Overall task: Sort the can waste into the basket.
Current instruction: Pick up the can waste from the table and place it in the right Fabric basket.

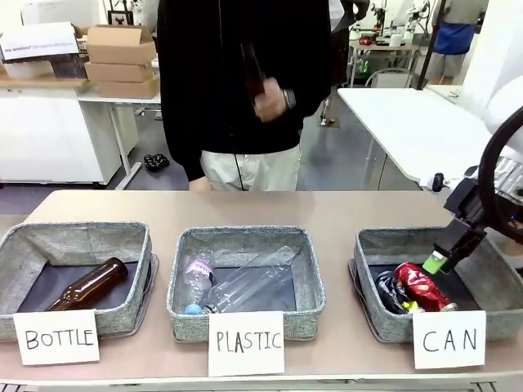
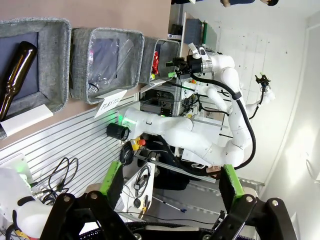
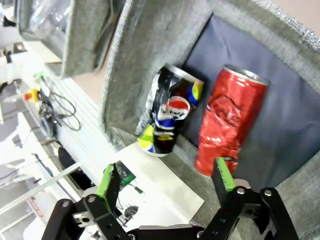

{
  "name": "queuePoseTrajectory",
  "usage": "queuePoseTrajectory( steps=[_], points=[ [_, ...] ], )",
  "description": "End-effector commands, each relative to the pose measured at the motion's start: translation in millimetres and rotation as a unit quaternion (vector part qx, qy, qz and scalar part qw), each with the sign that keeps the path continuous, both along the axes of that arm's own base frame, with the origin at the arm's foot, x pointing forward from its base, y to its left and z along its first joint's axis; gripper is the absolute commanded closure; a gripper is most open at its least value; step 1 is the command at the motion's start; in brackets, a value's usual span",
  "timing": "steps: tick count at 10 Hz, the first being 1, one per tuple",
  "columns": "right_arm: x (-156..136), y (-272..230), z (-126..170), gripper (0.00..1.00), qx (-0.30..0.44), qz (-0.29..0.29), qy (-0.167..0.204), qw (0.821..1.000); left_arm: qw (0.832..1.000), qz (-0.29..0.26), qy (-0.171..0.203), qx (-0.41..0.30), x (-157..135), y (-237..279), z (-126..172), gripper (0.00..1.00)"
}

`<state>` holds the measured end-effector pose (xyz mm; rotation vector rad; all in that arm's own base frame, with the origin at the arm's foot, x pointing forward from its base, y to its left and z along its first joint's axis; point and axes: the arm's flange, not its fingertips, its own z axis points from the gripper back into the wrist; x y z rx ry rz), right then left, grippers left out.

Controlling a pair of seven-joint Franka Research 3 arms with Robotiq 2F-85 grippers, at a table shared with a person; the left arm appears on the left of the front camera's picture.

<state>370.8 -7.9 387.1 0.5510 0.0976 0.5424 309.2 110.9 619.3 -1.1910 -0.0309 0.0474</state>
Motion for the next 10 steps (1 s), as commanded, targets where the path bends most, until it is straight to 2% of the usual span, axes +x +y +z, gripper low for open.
queuePoseTrajectory(
  steps=[1, 3, 4, 5, 6, 7, 8, 9, 10],
  points=[
    [-1, 1, -2, 0.00, 0.024, -0.007, -0.017, 1.000, 1.000, -0.001, 0.000, 0.002, -2, 0, 1, 0.00],
    [3, -2, 2, 0.00, 0.063, -0.023, -0.027, 0.997, 1.000, -0.001, 0.000, 0.002, -2, 0, 1, 0.00],
    [3, -10, 15, 0.00, 0.171, -0.030, -0.041, 0.984, 1.000, -0.001, 0.000, 0.002, -2, 0, 1, 0.00],
    [0, -16, 41, 0.00, 0.397, -0.127, -0.062, 0.907, 1.000, -0.001, 0.000, 0.002, -2, 0, 1, 0.00],
    [-6, -20, 61, 0.00, 0.546, -0.156, -0.016, 0.823, 1.000, -0.001, 0.000, 0.002, -2, 0, 1, 0.00],
    [-9, -26, 70, 0.00, 0.626, -0.174, 0.016, 0.760, 1.000, -0.001, 0.000, 0.002, -2, 0, 1, 0.00],
    [-14, -31, 75, 0.00, 0.677, -0.189, 0.035, 0.711, 1.000, -0.001, 0.000, 0.002, -2, 0, 1, 0.00],
    [-17, -30, 77, 0.00, 0.702, -0.211, 0.048, 0.679, 1.000, -0.001, 0.000, 0.002, -2, 0, 1, 0.00],
    [-19, -25, 78, 0.00, 0.698, -0.235, 0.044, 0.674, 1.000, -0.001, 0.000, 0.002, -2, 0, 1, 0.00]
  ],
)
